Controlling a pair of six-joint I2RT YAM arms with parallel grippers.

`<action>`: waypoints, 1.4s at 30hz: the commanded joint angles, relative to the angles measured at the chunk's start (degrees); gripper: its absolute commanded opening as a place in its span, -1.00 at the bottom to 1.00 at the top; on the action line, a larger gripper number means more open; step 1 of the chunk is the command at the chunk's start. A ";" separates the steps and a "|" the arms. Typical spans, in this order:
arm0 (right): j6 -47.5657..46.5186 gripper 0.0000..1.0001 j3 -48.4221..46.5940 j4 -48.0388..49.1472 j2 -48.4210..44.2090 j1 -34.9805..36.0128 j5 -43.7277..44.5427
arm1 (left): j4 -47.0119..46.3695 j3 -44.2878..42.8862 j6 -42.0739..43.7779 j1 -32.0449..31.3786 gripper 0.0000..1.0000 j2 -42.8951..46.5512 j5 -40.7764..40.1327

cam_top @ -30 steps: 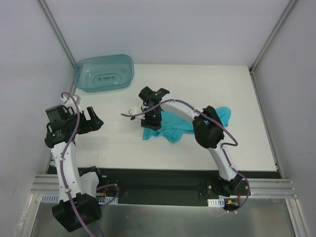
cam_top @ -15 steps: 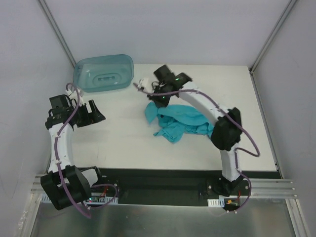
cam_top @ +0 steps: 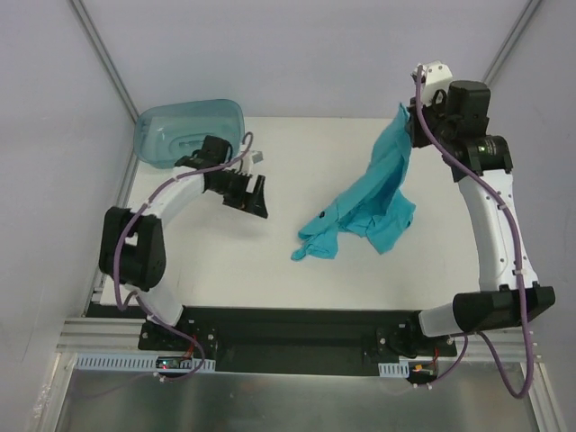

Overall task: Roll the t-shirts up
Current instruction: Flatten out the T-shirt at the center of the board.

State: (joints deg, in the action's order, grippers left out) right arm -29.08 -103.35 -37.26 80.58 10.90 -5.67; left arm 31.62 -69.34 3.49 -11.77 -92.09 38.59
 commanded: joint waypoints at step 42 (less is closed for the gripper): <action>12.99 -0.99 2.87 -5.72 -15.96 -13.79 -7.17 | 10.48 -53.95 8.94 -10.46 -1.00 -2.11 11.50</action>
State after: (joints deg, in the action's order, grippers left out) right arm -20.47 -102.69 -42.61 74.46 -2.42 -15.46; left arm 39.35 -115.81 17.10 -19.29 -91.70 43.22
